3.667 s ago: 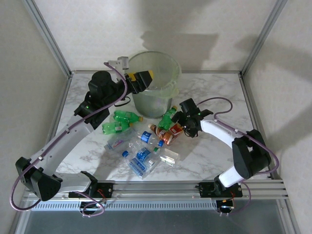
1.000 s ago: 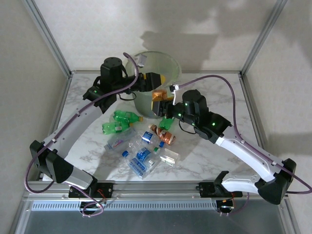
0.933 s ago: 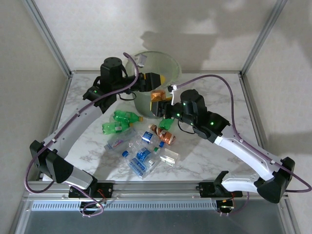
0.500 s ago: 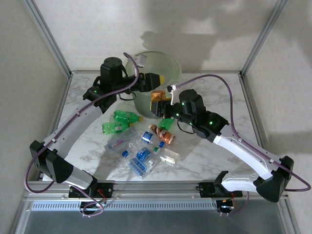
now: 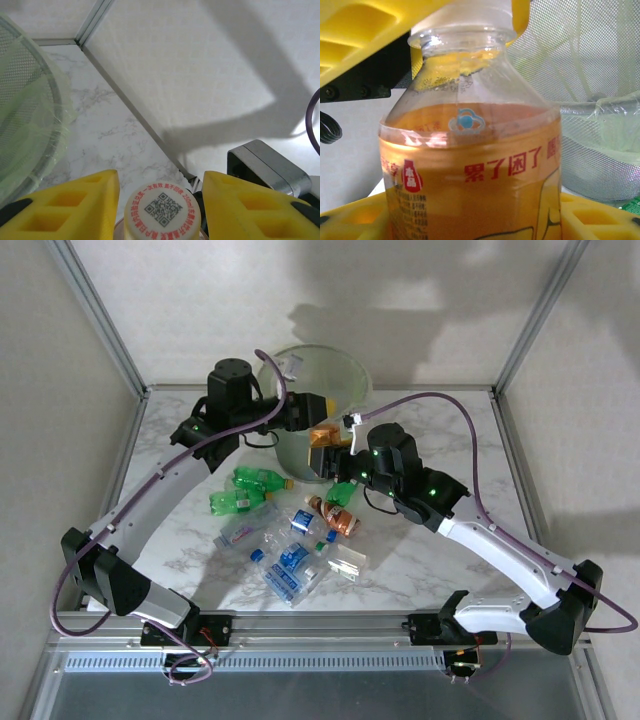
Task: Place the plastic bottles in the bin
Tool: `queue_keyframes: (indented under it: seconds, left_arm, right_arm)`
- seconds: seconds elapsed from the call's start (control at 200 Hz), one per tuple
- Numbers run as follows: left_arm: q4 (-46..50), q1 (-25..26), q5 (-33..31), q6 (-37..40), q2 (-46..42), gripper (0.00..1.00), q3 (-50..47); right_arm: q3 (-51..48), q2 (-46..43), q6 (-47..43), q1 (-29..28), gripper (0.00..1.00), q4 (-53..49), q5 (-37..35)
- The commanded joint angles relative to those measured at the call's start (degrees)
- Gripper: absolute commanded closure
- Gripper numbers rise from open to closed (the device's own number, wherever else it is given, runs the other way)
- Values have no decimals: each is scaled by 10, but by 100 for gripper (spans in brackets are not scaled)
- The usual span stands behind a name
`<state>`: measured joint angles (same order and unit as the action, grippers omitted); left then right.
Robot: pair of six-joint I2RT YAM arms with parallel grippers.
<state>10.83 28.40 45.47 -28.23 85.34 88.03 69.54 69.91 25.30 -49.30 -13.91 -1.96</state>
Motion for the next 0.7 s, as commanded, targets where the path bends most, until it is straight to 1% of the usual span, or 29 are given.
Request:
queue_keyframes:
  seconds: [0.0, 0.075, 0.155, 0.31, 0.426, 0.536, 0.631, 0.696]
  left_arm:
    - [4, 3, 11, 8, -2, 55, -6]
    - [4, 3, 14, 9, -2, 55, -7]
    - [2, 3, 16, 8, -4, 59, -9]
    - [-8, 3, 8, 3, -8, 64, -15]
    - [-19, 0, -2, -4, -13, 69, -19]
    - [-32, -8, -16, -13, -18, 76, -22]
    - [-44, -18, -27, -27, -23, 83, -25]
    - [-57, -26, -31, -40, -26, 85, -30]
  right_arm:
    - [12, -9, 7, -5, 45, 21, -13]
    - [13, -9, 7, -6, 45, 20, -15]
    - [14, -10, 7, -5, 45, 20, -14]
    - [13, -12, 9, -5, 44, 21, -18]
    - [11, -16, 10, -5, 42, 20, -23]
    - [10, -20, 12, -6, 38, 18, -29]
    - [10, -24, 12, -5, 32, 17, -37]
    - [9, -28, 15, -5, 26, 16, -51]
